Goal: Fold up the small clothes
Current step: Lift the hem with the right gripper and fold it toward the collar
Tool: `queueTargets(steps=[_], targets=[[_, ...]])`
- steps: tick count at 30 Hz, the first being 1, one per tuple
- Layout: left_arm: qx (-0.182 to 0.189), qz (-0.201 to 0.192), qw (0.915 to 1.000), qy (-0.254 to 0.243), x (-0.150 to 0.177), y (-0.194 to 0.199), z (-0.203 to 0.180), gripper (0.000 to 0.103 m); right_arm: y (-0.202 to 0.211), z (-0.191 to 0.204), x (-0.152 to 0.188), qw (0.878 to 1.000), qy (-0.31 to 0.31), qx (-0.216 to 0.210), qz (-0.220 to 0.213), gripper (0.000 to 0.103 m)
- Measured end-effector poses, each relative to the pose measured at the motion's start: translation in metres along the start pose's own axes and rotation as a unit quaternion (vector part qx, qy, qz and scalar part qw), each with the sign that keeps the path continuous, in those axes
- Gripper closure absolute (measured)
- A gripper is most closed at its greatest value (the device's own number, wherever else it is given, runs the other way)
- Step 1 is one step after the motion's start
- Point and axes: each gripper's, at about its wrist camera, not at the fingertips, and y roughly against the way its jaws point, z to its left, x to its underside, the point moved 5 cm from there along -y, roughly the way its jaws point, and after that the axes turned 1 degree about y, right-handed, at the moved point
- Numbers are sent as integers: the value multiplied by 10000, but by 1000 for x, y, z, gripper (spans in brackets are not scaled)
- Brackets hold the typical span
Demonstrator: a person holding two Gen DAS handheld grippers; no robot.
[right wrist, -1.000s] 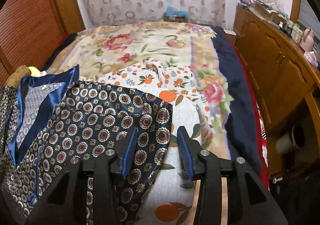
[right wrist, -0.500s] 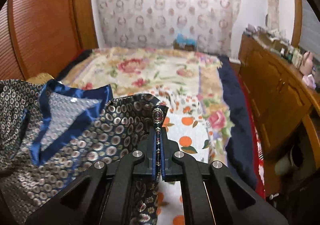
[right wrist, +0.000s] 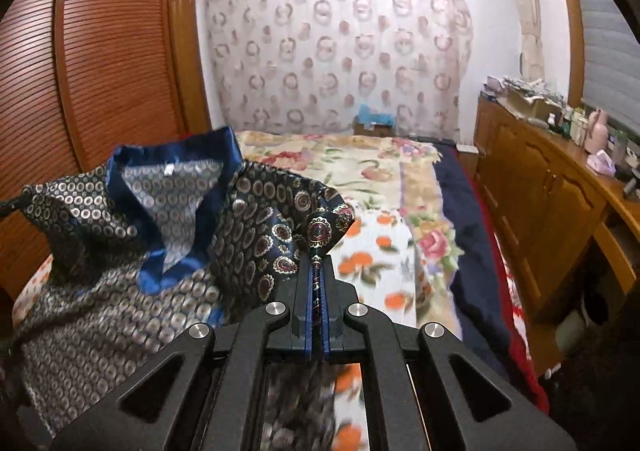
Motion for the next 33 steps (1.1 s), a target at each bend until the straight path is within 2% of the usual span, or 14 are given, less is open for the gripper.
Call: queueTargets(steps=[5,10,18,21,25,26,28,29,30,33], targets=[[-45,236,9992,313,45,22,13,103,25,11,42,9997,-150,-59,173,103],[-217,277,9978,564,72,47,33,103,52,13,73,9993,-230,-1,290,103],[-416,154,9974,562,75,85,39,103,102,19,92,9991,-126,112,399,103],[-434,313,9971,538,81,84,42,103,115,20,101,9986,-107,128,506,103],[-491,542,9961,485,90,73,46,103,104,16,123,9964,-114,153,823,101],[-512,581,9959,474,92,71,47,101,99,14,127,9959,-150,165,878,101],[-593,590,9956,429,93,71,49,90,95,11,131,9953,-211,225,922,99],[-603,573,9958,392,92,72,49,77,95,10,130,9953,-218,236,908,96],[-597,552,9960,376,90,73,50,68,95,9,128,9957,-207,249,866,94],[-579,467,9967,324,82,76,52,56,99,8,115,9972,-168,244,683,82]])
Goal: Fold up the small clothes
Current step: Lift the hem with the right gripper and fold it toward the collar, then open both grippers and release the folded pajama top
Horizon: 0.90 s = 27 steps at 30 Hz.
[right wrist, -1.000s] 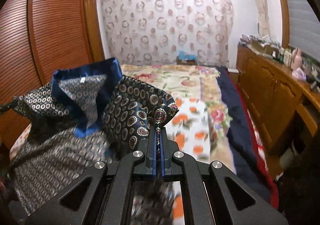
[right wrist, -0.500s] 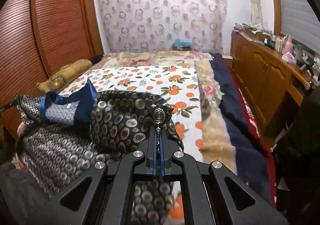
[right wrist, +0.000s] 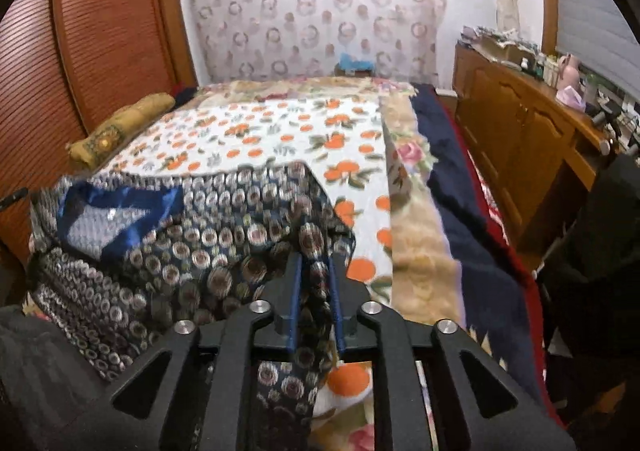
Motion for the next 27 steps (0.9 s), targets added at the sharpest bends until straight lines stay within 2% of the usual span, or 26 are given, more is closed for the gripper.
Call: queueTargets(steps=[2,6,10,17,24,27], targets=[[-3,-83,9999,-60,-9,0,0,49,2,0,-9,9999,66,75,-114,67],[114,-33,9999,-78,-24,-15,0,47,-5,3,-31,9994,230,92,-247,58],[95,253,9996,-16,-33,-46,3,46,-31,10,-45,9994,295,-66,-137,50],[105,725,9973,-33,-25,-86,3,47,-81,20,-48,9986,373,-224,283,47],[194,1232,9921,-108,-1,-113,-6,47,-113,13,-35,9965,335,-52,769,46],[205,1349,9906,-68,7,-118,-6,47,-119,8,-28,9954,289,12,910,41]])
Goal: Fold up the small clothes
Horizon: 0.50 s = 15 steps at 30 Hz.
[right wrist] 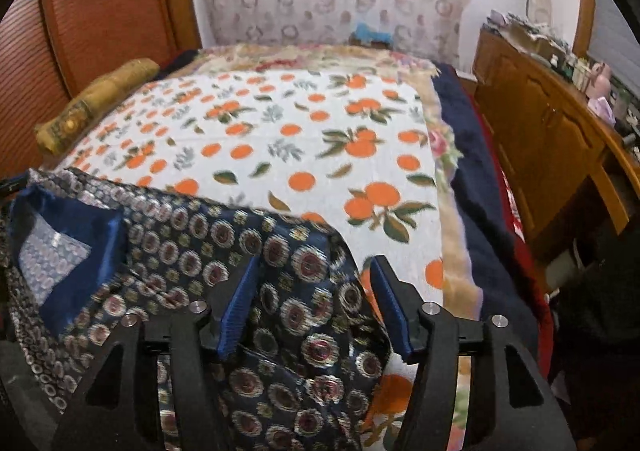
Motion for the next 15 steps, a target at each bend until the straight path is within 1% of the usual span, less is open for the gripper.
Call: queueTargets(steps=[4,7,11,13,14,15], targets=[[80,77,9999,46,3,-4,0,47,-8,-2,6,9999,-65,-53,140,38],[98,103,9999,53,3,-7,0,46,-10,-1,7,9999,-39,-18,119,36],[146,115,9998,82,2,-10,-1,47,-11,0,5,9999,-27,-49,143,35],[231,108,9997,34,3,-9,-3,58,-12,5,5,9998,81,-92,162,35],[327,132,9994,9,4,-9,-5,66,-13,8,5,9997,144,-101,165,35],[332,140,9993,-12,4,-9,-7,70,-13,11,6,9996,229,-84,162,36]])
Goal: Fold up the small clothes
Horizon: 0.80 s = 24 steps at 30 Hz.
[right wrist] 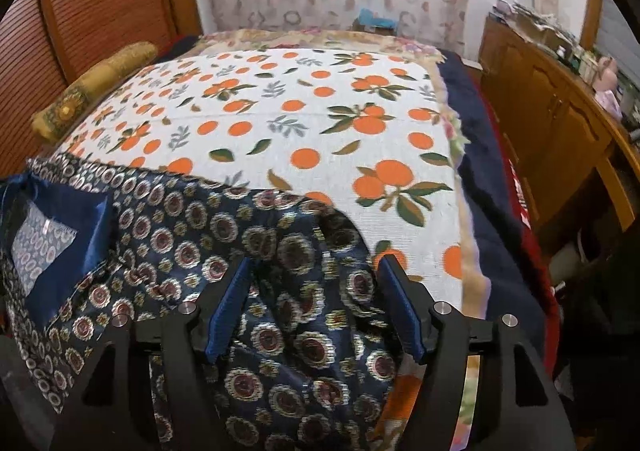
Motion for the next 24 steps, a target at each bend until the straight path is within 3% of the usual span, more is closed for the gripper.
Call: queueTargets(steps=[3,7,10,16,24], targets=[[94,7,9999,-94,0,0,-6,88,1,7,1,9998,161,-79,-52,48],[152,-80,9996,-223,-3,7,-17,97,4,17,3,9990,333,-293,-105,84],[270,-362,9987,-253,-10,23,-25,99,9,24,3,9983,411,-366,-171,95],[428,-1131,9921,-328,-49,74,-44,100,62,26,-26,9936,315,-216,-1065,98],[143,-2147,9745,-636,-176,137,-55,100,143,25,-128,9741,572,165,-2183,99]])
